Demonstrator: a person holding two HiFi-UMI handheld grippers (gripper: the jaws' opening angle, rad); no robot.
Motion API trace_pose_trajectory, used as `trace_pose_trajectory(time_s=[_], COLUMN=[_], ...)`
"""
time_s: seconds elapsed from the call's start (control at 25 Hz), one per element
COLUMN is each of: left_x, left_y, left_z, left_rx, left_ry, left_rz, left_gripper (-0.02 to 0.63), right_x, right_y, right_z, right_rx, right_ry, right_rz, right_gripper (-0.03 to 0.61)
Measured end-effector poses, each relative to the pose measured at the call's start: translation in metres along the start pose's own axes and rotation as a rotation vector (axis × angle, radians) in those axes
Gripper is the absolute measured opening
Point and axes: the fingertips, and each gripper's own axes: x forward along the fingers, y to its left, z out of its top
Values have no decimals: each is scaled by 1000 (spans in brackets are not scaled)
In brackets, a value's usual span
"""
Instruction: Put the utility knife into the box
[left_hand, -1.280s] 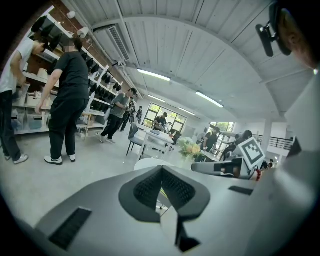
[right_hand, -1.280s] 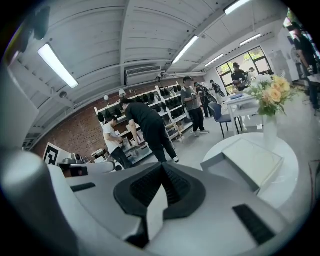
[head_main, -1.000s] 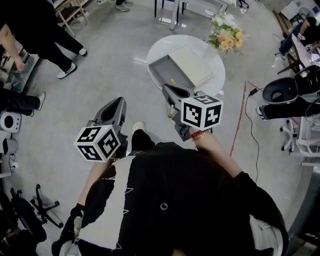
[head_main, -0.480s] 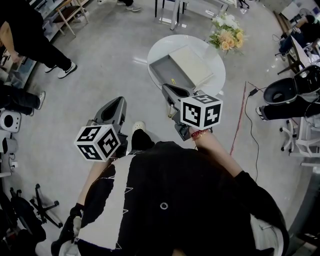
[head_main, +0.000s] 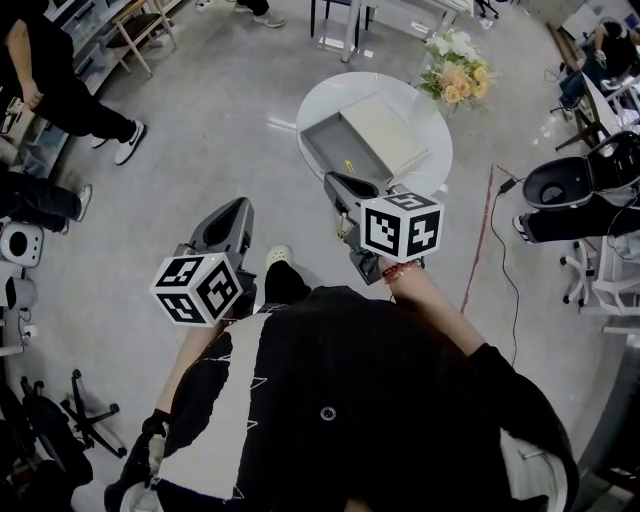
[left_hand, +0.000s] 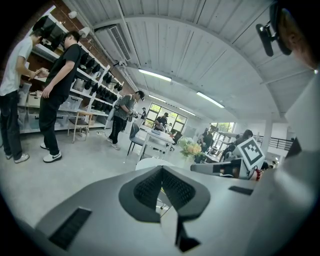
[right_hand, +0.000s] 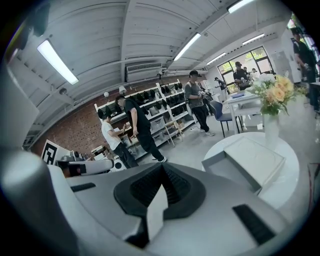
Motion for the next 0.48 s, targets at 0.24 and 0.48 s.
trace_pose_trajectory(time_s=[0.24,0.48], left_x=[-2,-9], left_y=[3,12], left_z=[1,4], left_rx=[-4,-12], left_ry=[-6,-9], left_rz=[12,22], left_gripper=[11,11], right_x=[4,9], right_y=[2,11], right_z=[0,2], right_rx=[-3,-7], right_ry=[6,9], right_rz=[9,15], right_gripper=[5,5])
